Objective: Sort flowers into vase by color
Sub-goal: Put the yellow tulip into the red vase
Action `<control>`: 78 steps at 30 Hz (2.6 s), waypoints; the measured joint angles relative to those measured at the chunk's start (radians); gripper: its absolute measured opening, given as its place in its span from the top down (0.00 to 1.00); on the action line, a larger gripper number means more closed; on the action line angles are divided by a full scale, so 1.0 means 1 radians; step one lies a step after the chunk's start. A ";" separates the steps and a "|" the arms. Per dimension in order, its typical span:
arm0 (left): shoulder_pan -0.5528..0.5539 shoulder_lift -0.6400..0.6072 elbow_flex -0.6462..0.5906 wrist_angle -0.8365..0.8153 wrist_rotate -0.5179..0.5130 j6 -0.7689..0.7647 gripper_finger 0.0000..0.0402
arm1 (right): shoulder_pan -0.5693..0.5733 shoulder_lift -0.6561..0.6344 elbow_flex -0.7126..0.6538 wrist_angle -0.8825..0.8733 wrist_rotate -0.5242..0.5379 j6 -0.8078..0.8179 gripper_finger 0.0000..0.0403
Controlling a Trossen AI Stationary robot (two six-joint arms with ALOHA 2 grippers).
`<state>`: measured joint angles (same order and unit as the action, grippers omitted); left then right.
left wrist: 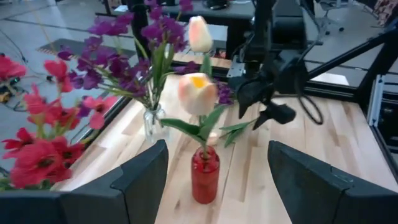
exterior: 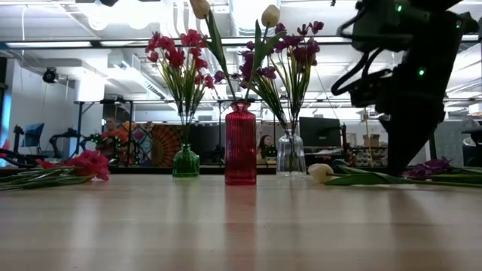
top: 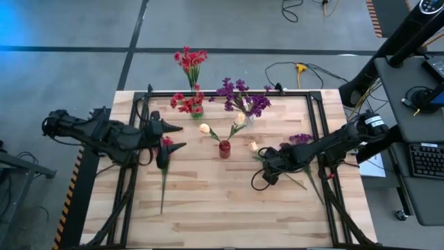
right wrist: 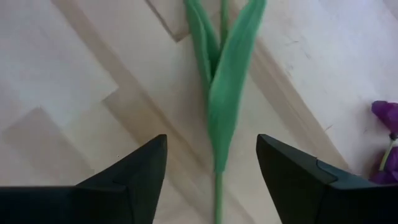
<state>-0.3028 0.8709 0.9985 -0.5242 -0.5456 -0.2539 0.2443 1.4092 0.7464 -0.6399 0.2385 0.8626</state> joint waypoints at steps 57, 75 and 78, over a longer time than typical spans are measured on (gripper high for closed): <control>-0.294 0.289 -0.001 -0.123 -0.205 -0.235 0.36 | 0.125 -0.290 -0.302 1.575 0.112 -0.956 0.97; -0.291 0.280 -0.001 -0.371 -0.269 -0.486 0.36 | -0.049 -0.064 -0.073 1.734 -0.209 -1.146 0.97; -0.291 0.280 -0.001 -0.377 -0.269 -0.494 0.36 | -0.097 -0.043 -0.048 1.740 -0.259 -1.114 0.97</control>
<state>-0.5941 1.1511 0.9974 -0.9014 -0.8145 -0.7475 0.1469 1.3662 0.6985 1.1000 -0.0210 -0.2512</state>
